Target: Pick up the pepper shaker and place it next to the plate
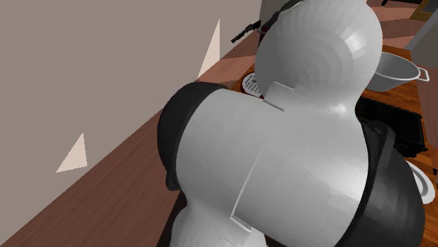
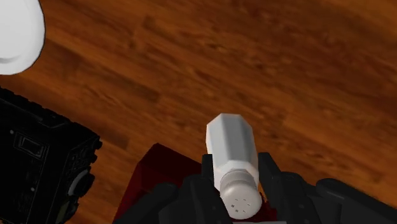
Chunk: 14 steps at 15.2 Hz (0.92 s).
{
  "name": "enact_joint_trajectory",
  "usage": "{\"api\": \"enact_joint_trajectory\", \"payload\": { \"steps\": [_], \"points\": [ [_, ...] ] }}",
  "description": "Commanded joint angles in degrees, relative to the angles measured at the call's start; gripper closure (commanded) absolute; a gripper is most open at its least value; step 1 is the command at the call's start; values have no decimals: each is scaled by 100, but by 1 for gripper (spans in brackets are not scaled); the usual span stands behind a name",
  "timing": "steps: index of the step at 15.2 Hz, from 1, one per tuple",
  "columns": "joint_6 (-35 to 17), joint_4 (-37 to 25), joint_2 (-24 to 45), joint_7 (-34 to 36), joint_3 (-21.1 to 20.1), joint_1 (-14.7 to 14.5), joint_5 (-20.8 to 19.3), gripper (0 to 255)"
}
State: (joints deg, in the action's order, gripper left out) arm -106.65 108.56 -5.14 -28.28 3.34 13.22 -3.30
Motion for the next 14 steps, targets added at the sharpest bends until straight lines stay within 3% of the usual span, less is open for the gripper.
{"api": "enact_joint_trajectory", "payload": {
  "steps": [1,14],
  "points": [
    [-26,96,-85,-265,142,118,-4,255],
    [-71,-129,105,-2089,1153,913,61,255]
  ]
}}
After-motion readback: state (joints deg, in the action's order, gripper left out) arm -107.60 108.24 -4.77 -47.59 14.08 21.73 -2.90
